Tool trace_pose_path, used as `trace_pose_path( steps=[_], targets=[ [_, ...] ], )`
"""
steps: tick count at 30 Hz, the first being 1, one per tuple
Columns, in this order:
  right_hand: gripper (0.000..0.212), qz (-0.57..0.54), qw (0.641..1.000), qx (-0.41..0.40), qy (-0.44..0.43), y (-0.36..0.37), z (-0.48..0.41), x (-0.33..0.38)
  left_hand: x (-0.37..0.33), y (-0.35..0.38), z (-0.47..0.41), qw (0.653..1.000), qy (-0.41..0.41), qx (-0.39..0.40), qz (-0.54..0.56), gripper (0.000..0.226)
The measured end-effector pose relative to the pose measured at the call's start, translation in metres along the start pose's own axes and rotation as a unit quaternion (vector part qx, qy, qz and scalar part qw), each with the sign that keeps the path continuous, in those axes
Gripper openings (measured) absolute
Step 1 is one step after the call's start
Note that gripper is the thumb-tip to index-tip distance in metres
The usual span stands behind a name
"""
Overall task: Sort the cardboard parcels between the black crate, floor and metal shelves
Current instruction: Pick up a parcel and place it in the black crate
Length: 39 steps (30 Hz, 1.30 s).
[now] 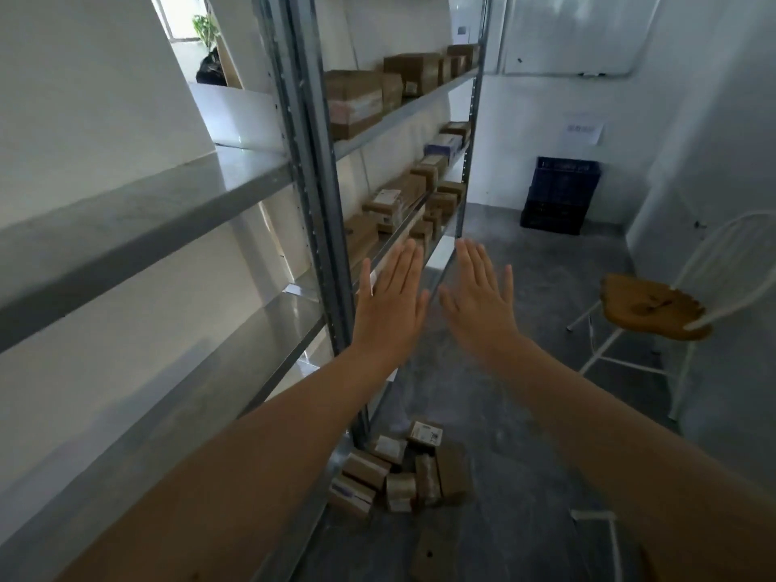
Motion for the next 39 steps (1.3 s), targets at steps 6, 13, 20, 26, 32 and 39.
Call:
trace_pose_path(
  steps=[6,13,20,26,32,39],
  targets=[
    [0.066,-0.033,0.999,0.036,0.004,0.035,0.006,-0.051,-0.021,0.048,0.005,0.999,-0.042,0.032,-0.004,0.060],
    [0.067,-0.056,0.995,0.081,0.026,0.062,0.026,-0.077,-0.029,0.085,0.009,0.995,-0.056,0.076,-0.016,0.060],
    [0.069,-0.035,0.992,0.100,0.068,0.077,0.017,-0.097,-0.029,0.111,-0.007,0.993,-0.059,0.106,0.013,0.059],
    [0.069,-0.029,0.990,0.115,0.072,0.099,-0.004,-0.091,-0.006,0.136,-0.022,0.987,-0.074,0.136,0.035,0.058],
    [0.068,-0.024,0.988,0.139,0.065,0.136,-0.033,-0.072,0.044,0.166,-0.030,0.981,-0.081,0.168,0.053,0.059],
    [0.070,-0.024,0.984,0.175,0.028,0.170,-0.060,-0.055,0.073,0.189,-0.040,0.973,-0.124,0.185,0.066,0.060]
  ],
)
Point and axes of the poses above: each hand's wrist, its own z-axis away from the middle knuckle, its own y-axis out of the palm, x = y × z, the point moved 6 cm from there along -z, towards the middle knuckle, and after that the axes turned 11 degrees about -y, right-handed, at the moved point
